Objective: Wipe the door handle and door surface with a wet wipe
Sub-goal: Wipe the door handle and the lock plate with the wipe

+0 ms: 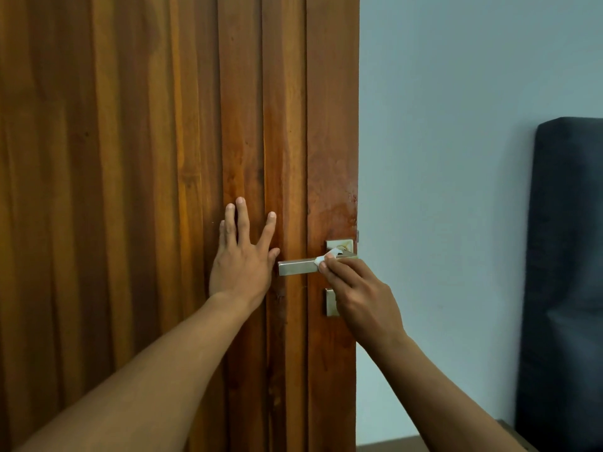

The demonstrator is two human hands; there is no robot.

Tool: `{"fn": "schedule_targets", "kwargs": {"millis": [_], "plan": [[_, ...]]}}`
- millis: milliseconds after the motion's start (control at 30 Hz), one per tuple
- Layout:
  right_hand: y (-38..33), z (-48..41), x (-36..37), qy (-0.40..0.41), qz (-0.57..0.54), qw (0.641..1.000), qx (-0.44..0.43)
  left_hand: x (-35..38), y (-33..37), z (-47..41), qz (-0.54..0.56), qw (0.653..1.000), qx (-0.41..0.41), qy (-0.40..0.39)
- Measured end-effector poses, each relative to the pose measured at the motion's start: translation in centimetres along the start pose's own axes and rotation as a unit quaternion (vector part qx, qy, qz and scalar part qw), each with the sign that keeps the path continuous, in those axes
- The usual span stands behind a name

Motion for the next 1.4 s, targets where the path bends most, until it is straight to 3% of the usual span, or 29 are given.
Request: {"fn": "schedule_targets", "kwargs": {"millis": [400,600,700,833,967,1200,1400], "plan": [[1.9,1.1,-0.3,0.065,-0.021,0.997,0.033,-0.2,0.2,0.0,-0.009,1.000,-0.004,-0.014],[4.1,2.0,0.2,0.080,-0.123,0.982,0.122,-0.2,0.5,0.3,-0.013,1.000,-0.003,-0.013],[5.0,1.7,-0.4,0.093,-0.284,0.934,0.196,-0.1,0.4,0.3,-0.017,1.000,-0.002,-0.015],[6.6,1.3,0.4,0.060,-0.485,0.817,0.307,-0.1,0.4,0.2,-0.011,1.000,-0.002,-0.014],[7.4,0.8,1.2,0.012,-0.592,0.742,0.315,-0.1,0.5,0.1,-0.013,1.000,0.008,-0.015],[8.3,-0.9,2.1,-0.060,-0.595,0.744,0.298,0.1,0.5,0.1,-0.028,1.000,0.003,-0.015],[9.3,-2.1,2.4,-0.134,-0.522,0.789,0.294,0.3,0.4,0.1,-0.034,0.999,0.001,-0.014]]}}
Point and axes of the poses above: each hand's wrist, its own z-axis away from the middle knuckle, its own x-axis out of the palm, y = z × x, the point moved 5 cm from there along -z, towards the middle knuckle, and after that the axes turned 8 degrees about -y, right-handed, at the moved point
